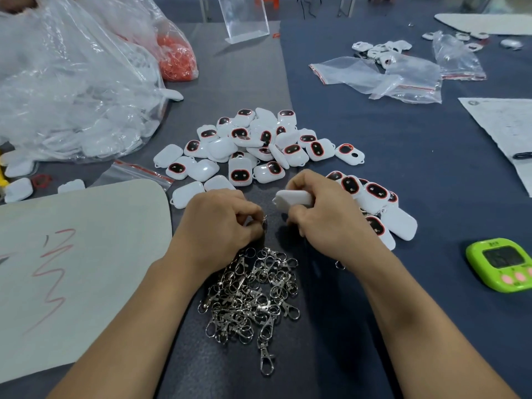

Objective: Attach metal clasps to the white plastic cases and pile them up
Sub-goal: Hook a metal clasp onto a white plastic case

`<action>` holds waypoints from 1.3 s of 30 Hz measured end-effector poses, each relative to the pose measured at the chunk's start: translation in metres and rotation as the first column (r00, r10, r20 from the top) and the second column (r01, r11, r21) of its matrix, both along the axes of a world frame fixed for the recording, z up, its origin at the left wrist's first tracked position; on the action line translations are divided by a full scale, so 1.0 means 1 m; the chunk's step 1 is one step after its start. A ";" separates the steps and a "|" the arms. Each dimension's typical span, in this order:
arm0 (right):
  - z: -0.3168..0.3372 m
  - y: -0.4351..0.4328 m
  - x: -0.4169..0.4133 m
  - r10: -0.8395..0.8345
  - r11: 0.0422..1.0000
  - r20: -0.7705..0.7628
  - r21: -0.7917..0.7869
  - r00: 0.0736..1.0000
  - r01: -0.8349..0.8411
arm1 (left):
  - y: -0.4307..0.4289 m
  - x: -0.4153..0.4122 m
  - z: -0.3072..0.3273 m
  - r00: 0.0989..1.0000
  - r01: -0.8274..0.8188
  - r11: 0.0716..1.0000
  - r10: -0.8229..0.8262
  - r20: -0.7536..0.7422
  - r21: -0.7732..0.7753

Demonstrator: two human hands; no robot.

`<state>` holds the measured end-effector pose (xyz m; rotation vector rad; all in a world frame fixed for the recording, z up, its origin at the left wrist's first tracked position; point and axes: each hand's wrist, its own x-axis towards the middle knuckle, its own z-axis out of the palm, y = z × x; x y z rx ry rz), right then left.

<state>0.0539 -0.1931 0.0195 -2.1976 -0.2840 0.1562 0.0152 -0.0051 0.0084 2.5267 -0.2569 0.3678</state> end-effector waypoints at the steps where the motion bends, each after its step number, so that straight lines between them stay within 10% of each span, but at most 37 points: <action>1: -0.001 0.001 0.000 -0.006 1.000 0.021 -0.020 1.000 0.007 | 0.001 0.000 -0.001 1.000 0.002 1.000 -0.002 -0.008 -0.008; 25: -0.004 0.008 -0.003 0.024 0.999 0.058 -0.029 0.998 -0.023 | 0.006 0.007 -0.006 0.990 -0.048 0.984 0.025 -0.136 -0.171; 30: -0.006 0.009 -0.003 -0.042 0.999 0.063 -0.013 0.997 0.043 | 0.002 0.002 -0.001 0.964 -0.243 0.924 0.263 0.032 -0.294; 35: -0.006 0.007 -0.002 -0.078 0.997 0.073 0.015 0.994 0.077 | 0.005 -0.003 0.002 0.913 -0.267 0.958 0.215 0.347 0.108; 39: -0.005 0.007 -0.001 -0.076 0.997 0.072 0.005 0.994 0.076 | -0.009 0.001 -0.002 0.992 -0.106 0.973 0.090 0.086 0.205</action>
